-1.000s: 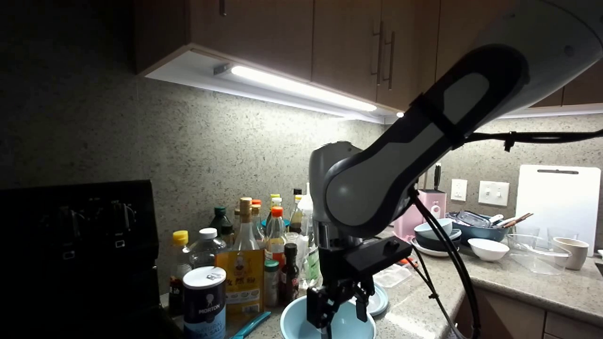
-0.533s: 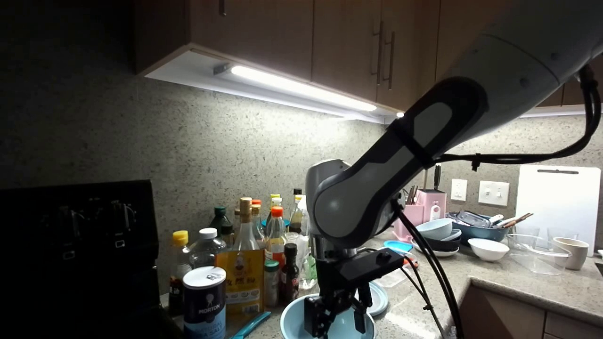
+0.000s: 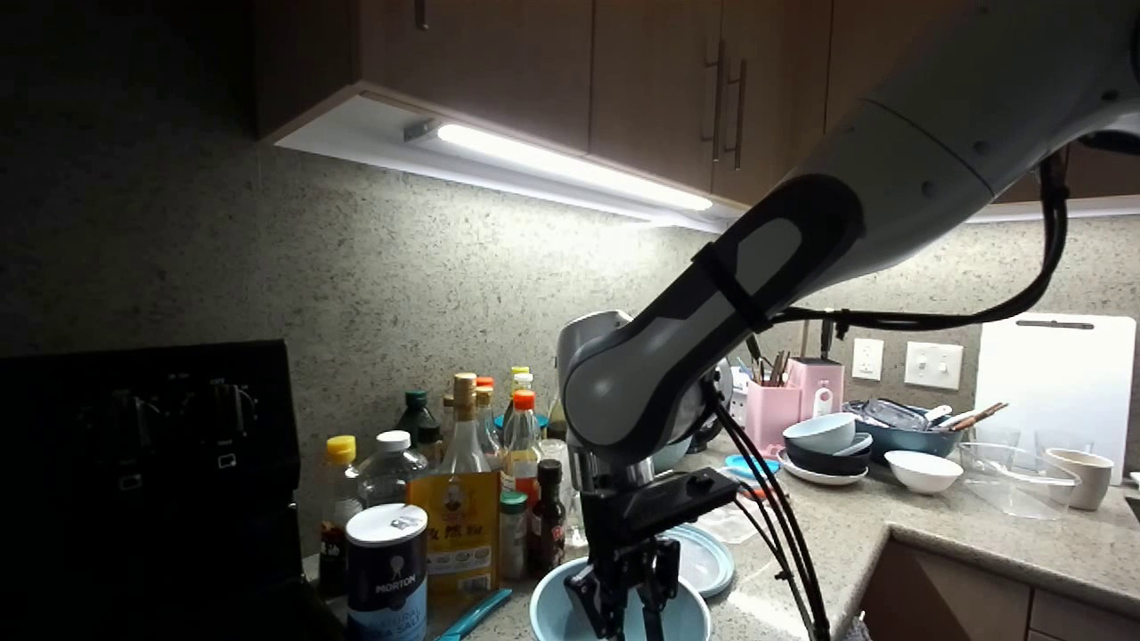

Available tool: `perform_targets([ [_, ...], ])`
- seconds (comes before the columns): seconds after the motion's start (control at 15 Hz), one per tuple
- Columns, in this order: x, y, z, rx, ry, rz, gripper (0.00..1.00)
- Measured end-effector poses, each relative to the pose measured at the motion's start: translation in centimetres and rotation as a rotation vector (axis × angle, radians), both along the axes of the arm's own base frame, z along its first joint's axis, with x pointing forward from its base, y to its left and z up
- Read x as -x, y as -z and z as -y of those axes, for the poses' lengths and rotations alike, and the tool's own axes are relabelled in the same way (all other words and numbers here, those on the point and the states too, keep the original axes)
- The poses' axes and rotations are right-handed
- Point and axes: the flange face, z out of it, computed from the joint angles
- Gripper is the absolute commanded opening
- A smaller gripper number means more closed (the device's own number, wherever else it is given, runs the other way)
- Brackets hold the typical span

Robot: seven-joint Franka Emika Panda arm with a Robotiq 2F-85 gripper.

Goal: Put the spoon on the blue plate

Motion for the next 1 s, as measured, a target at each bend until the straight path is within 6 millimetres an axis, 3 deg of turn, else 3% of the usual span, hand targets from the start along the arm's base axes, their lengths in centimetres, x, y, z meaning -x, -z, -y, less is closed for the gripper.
perform_targets([
  [0.2,-0.7,0.0,-0.2,-0.001,0.002,-0.001,0.01],
  [0.73,-1.9,-1.3,-0.8,-0.022,0.011,0.027,0.00],
  [0.8,-1.9,-1.7,-0.9,-0.025,0.008,0.033,0.26],
  [0.87,-1.9,-2.1,-1.2,-0.027,0.005,0.041,0.03],
  [0.93,-1.8,-2.7,-1.4,-0.028,0.001,0.045,0.07],
  [1.0,-1.7,-3.1,-1.6,-0.027,-0.002,0.046,0.39],
])
